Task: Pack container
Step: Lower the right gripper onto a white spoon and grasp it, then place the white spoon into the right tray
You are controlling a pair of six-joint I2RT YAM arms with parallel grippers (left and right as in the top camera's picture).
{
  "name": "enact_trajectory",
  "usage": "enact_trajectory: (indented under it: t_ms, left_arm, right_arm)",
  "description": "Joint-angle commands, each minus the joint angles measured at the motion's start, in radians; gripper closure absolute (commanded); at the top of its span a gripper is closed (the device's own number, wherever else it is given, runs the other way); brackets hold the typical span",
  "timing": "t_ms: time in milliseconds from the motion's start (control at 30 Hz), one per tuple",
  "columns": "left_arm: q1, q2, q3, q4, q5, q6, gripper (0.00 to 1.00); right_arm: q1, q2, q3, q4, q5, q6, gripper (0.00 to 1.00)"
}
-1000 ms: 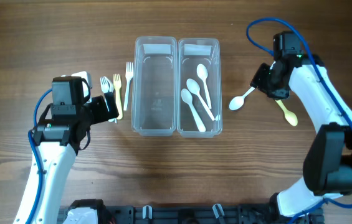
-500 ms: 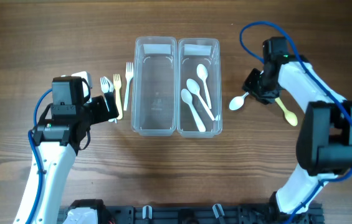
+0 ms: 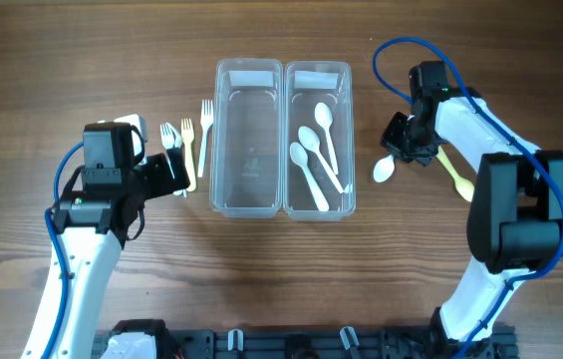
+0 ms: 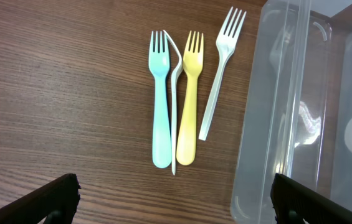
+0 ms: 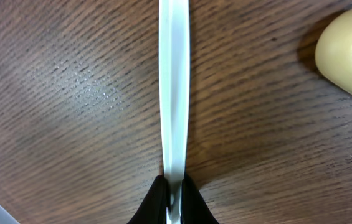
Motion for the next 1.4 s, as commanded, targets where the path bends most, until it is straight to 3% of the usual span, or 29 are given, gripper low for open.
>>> enact_trajectory:
  t_ms: [0, 167, 367, 733, 900, 967, 1100, 1200, 1367]
  left_arm:
    - [-0.006, 0.005, 0.020, 0.003, -0.010, -0.010, 0.00]
    - [-0.006, 0.005, 0.020, 0.003, -0.010, -0.010, 0.00]
    - [-0.006, 0.005, 0.020, 0.003, -0.010, -0.010, 0.00]
    - [-0.006, 0.005, 0.020, 0.003, -0.010, -0.010, 0.00]
    - [-0.006, 0.005, 0.020, 0.003, -0.010, -0.010, 0.00]
    - [-0.006, 0.005, 0.020, 0.003, -0.010, -0.010, 0.00]
    - [-0.006, 0.005, 0.020, 0.003, -0.010, -0.010, 0.00]
    - [-0.006, 0.005, 0.020, 0.003, -0.010, -0.010, 0.00]
    - [-0.006, 0.005, 0.020, 0.003, -0.010, -0.010, 0.00]
  right_arm:
    - [0.011, -0.076, -0.009, -0.011, 0.045, -0.070, 0.96]
    - [0.037, -0.292, -0.006, 0.008, -0.039, -0.194, 0.96]
    - [0.133, -0.433, -0.006, 0.031, -0.147, -0.273, 0.96]
    - [0.403, -0.295, -0.040, 0.108, -0.047, -0.268, 0.95]
    - [0.443, -0.217, -0.034, 0.119, -0.036, -0.288, 0.73]
    - [0.436, -0.247, 0.007, 0.098, -0.036, -0.309, 0.66]
    - [0.398, -0.371, 0.095, 0.079, -0.023, -0.350, 0.40]
    - [0.341, -0.481, 0.113, 0.079, 0.045, -0.366, 0.33]
    - [0.161, -0.584, 0.112, 0.010, 0.186, -0.406, 0.31]
